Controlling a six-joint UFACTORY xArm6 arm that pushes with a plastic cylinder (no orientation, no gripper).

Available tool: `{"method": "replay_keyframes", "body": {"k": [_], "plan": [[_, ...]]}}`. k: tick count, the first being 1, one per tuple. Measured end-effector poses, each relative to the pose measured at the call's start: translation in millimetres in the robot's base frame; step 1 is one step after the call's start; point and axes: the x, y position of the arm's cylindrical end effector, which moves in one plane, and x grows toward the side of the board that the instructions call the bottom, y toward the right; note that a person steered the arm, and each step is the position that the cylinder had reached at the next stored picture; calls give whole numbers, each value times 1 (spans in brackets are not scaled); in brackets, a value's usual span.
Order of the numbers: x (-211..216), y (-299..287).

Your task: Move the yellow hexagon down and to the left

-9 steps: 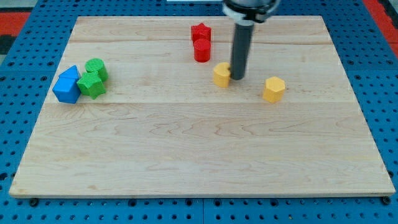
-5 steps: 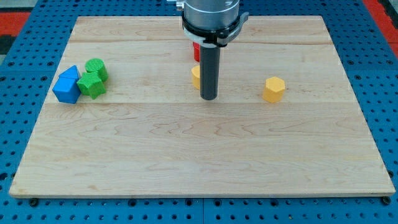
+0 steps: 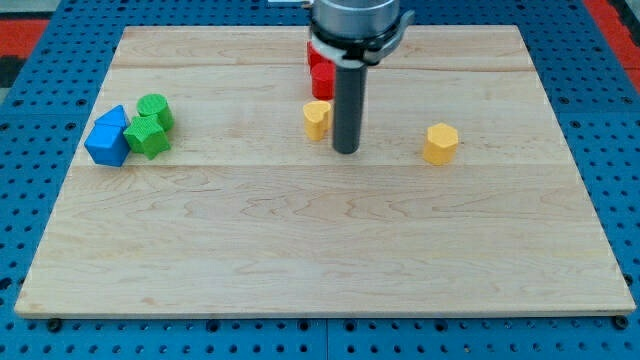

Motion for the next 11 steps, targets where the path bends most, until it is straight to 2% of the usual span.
{"method": "replay_keyframes", "body": {"k": [1, 3, 4, 5, 6, 7, 8, 9, 11], "plan": [[-9, -41], [-29, -21], [-17, 17], [-37, 101], [-67, 143], [-41, 178], [-31, 132], [-11, 114], [9, 166]]}}
